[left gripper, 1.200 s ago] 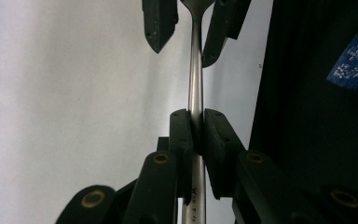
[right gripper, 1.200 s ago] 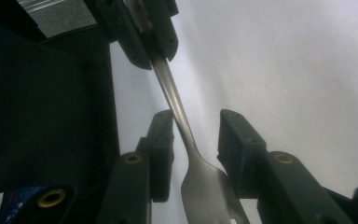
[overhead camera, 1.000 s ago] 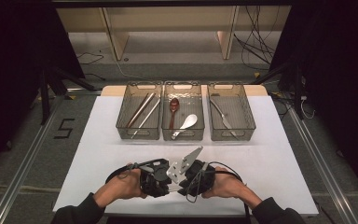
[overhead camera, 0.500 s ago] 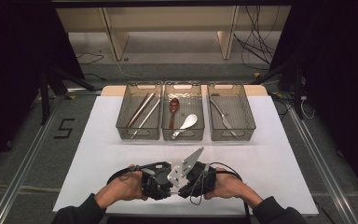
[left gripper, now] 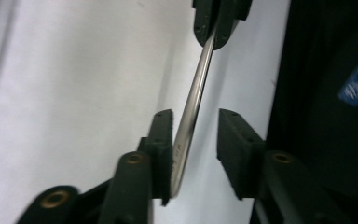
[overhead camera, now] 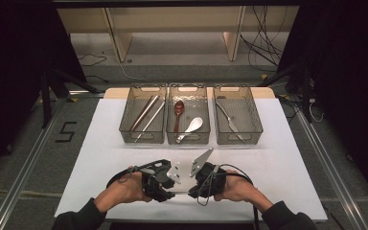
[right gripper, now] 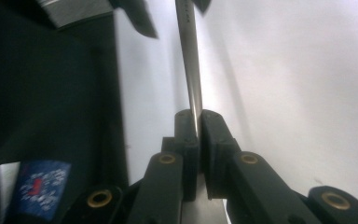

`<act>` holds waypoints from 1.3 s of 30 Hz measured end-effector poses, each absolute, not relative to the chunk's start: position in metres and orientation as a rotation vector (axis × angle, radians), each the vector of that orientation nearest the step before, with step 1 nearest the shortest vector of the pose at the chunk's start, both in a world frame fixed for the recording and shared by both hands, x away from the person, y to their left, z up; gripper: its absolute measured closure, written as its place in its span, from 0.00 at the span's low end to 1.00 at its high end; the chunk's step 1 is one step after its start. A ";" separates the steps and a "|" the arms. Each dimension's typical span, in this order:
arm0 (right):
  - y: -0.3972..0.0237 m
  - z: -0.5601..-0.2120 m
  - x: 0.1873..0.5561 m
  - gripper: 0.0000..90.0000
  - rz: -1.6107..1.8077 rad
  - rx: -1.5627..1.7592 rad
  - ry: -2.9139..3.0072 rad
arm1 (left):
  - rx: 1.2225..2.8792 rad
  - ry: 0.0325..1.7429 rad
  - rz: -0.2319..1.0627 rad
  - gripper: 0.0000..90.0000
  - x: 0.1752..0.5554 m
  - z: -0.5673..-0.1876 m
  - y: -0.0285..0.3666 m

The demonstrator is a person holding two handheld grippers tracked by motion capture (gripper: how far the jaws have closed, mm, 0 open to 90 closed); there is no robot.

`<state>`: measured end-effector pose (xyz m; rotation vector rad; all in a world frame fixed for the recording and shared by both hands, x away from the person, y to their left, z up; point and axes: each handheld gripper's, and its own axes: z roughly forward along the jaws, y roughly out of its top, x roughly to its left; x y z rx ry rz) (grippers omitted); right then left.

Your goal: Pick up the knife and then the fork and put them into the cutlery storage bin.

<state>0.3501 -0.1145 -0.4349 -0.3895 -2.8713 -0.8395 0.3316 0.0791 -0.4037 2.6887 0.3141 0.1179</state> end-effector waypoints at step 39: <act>-0.220 -0.370 0.403 0.96 -1.167 -1.002 -2.917 | 2.216 0.873 0.204 0.32 0.358 -0.407 0.174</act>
